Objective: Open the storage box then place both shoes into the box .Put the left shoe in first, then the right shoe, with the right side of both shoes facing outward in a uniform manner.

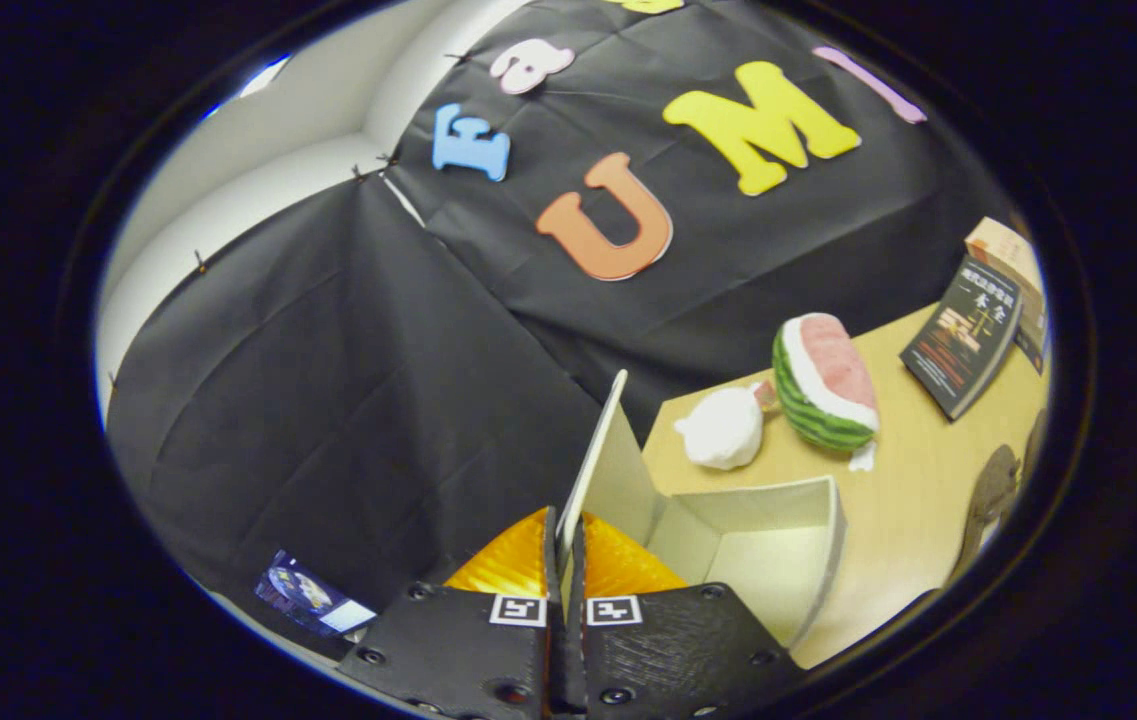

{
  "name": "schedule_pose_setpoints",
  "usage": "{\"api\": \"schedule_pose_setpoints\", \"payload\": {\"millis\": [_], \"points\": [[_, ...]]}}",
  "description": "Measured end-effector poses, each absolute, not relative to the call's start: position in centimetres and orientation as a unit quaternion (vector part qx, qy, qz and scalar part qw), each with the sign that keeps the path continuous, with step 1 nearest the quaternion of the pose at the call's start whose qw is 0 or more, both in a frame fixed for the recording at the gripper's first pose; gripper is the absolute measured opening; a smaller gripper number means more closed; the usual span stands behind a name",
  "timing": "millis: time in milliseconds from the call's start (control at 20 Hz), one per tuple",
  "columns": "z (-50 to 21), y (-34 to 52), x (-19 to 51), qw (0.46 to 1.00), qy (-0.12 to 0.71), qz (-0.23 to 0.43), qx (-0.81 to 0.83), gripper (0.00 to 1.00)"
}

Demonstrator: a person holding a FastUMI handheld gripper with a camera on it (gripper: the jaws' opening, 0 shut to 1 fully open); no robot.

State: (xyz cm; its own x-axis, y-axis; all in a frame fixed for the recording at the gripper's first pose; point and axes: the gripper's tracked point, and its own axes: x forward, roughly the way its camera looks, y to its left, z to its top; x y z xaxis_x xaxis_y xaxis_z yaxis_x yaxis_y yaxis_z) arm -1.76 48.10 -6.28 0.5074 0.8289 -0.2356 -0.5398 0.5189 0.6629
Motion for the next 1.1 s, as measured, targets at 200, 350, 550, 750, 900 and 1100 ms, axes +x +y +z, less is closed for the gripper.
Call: {"api": "schedule_pose_setpoints", "payload": {"millis": [200, 350, 550, 750, 900, 1100], "points": [[-5.2, 54.4, -3.3, 0.831, 0.262, 0.447, 0.203, 0.12], [-4.7, 58.2, -4.6, 0.831, 0.246, 0.473, 0.158, 0.36], [-5.0, 58.9, -4.8, 0.841, 0.232, 0.471, 0.130, 0.76], [-5.0, 55.7, -4.1, 0.869, 0.209, 0.436, 0.107, 0.87], [-4.5, 50.7, -2.2, 0.900, 0.183, 0.384, 0.095, 0.94], [-3.4, 42.6, -0.5, 0.932, 0.149, 0.319, 0.086, 0.96]]}}
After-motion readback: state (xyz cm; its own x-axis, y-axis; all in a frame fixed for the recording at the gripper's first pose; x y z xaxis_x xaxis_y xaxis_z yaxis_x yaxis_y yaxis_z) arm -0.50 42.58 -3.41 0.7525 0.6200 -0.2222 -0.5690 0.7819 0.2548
